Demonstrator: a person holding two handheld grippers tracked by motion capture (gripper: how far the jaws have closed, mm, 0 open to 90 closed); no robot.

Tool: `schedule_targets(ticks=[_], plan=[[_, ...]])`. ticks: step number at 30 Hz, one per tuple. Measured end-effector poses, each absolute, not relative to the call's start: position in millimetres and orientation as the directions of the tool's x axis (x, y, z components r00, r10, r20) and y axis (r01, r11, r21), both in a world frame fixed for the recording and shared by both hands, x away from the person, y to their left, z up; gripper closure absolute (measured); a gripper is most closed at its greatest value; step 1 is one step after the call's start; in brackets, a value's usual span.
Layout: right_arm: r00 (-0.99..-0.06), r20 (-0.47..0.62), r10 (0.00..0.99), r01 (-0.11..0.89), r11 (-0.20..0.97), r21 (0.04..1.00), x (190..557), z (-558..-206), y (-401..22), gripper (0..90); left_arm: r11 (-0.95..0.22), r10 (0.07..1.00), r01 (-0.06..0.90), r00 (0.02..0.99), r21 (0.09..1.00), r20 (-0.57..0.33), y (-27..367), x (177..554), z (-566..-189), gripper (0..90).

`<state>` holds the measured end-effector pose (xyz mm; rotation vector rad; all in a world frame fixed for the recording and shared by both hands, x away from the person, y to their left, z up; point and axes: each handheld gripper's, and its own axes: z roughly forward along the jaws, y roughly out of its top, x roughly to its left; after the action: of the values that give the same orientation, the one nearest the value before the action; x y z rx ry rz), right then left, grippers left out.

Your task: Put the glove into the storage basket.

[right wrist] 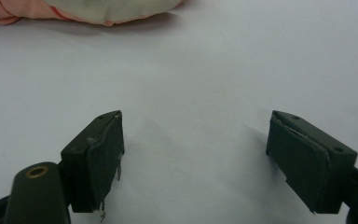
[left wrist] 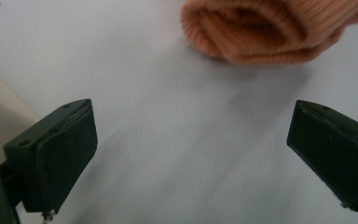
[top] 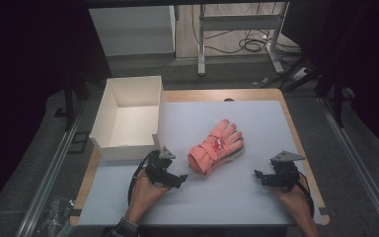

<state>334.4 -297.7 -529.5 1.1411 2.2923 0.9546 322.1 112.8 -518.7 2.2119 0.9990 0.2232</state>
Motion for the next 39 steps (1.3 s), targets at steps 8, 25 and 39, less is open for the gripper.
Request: schedule_targets(ticks=[8, 25, 39], plan=[[-0.583, -0.054, 0.811, 0.532, 0.431, 0.729, 334, -530, -298, 19.1, -0.493, 0.666, 0.577, 0.732, 0.651, -0.143, 103, 330, -486, 0.1], [-0.583, -0.055, 0.81, 0.531, 0.432, 0.729, 334, -530, -298, 19.1, -0.587, 0.609, 0.533, 0.787, 0.609, -0.102, 41, 376, -459, 0.0], [-0.583, -0.057, 0.811, 0.531, 0.433, 0.729, 334, -530, -298, 19.0, -0.662, 0.574, 0.53, 0.813, 0.53, -0.094, 5, 394, -501, 0.0]])
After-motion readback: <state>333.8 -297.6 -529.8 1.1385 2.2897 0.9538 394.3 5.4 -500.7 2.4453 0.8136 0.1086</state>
